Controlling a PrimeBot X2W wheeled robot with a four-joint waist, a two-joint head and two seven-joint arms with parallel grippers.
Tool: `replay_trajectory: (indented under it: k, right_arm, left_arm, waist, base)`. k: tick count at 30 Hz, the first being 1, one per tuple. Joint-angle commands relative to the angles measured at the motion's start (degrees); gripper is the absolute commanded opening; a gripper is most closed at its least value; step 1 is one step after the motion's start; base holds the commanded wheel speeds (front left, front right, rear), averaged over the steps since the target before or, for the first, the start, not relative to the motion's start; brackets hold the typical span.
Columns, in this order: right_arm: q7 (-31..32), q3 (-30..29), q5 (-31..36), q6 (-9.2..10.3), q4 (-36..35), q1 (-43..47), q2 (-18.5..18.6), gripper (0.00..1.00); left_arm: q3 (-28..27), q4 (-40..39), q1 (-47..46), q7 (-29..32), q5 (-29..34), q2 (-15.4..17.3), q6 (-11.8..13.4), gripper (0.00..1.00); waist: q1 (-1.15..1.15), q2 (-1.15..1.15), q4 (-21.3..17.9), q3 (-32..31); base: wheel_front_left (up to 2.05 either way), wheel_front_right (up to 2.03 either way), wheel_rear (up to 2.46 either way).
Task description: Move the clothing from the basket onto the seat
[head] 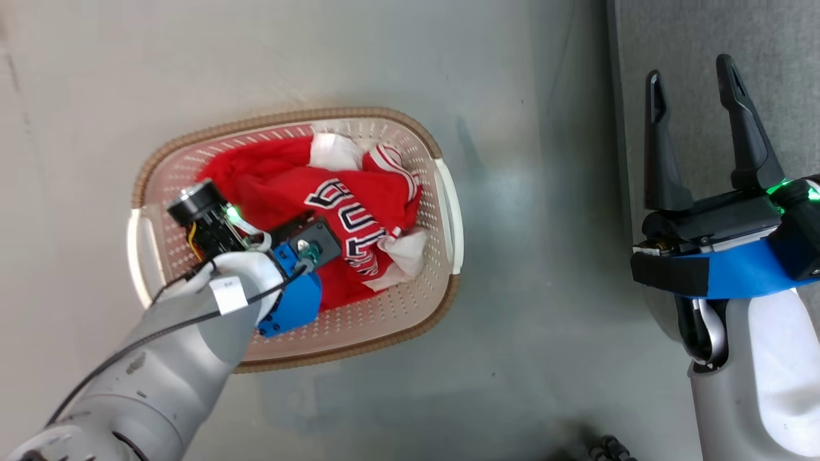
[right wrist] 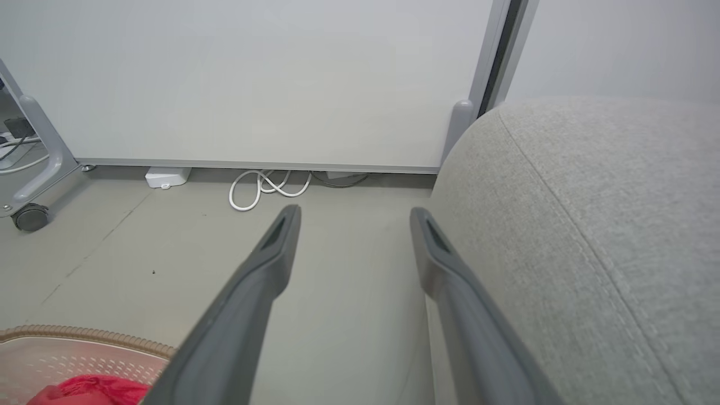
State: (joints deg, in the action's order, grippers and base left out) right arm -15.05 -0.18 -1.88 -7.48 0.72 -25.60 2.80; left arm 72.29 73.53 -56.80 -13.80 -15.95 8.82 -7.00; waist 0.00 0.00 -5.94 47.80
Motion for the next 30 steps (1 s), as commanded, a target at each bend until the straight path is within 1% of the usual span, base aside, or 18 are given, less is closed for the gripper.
replay_trajectory:
  k: [1, 6, 9, 22, 30]
  right_arm:
    - [-0.2, 0.0, 0.4, -0.03, 0.3, 0.7, 0.2, 1.0]
    - [-0.2, 0.0, 0.6, -0.03, 1.2, 1.7, 0.2, 1.0]
    - [-0.2, 0.0, 0.7, -0.03, 1.9, 2.6, 0.2, 1.0]
    - [-0.2, 0.3, 0.0, -0.03, 4.8, 7.2, 0.2, 1.0]
    - [-0.2, -0.1, -0.2, -0.03, 6.1, 10.9, 0.2, 1.0]
  left_arm:
    - [-0.5, -0.1, 0.8, -0.6, -0.6, -0.3, 0.5, 0.0]
    - [-1.5, -1.4, 2.8, -1.3, -2.0, -1.5, 0.8, 0.0]
    - [-2.5, -3.6, 4.1, -1.4, -2.9, -1.8, 1.1, 0.0]
    - [-9.6, -16.3, 10.3, -1.5, -5.3, 0.8, 3.0, 0.0]
    - [-14.7, -22.5, 11.9, -1.5, -5.2, 1.9, 2.7, 0.0]
  waist:
    - [0.0, 0.0, 1.0, -2.3]
    - [0.0, 0.0, 2.3, -7.0]
    - [0.0, 0.0, 3.2, -10.0]
    - [0.0, 0.0, 5.9, -22.8]
    - [0.0, 0.0, 7.4, -30.8]
  base:
    - [0.0, 0.0, 0.0]
    - [0.0, 0.0, 0.0]
    - [0.0, 0.0, 0.0]
    - [0.0, 0.0, 0.0]
    - [0.0, 0.0, 0.0]
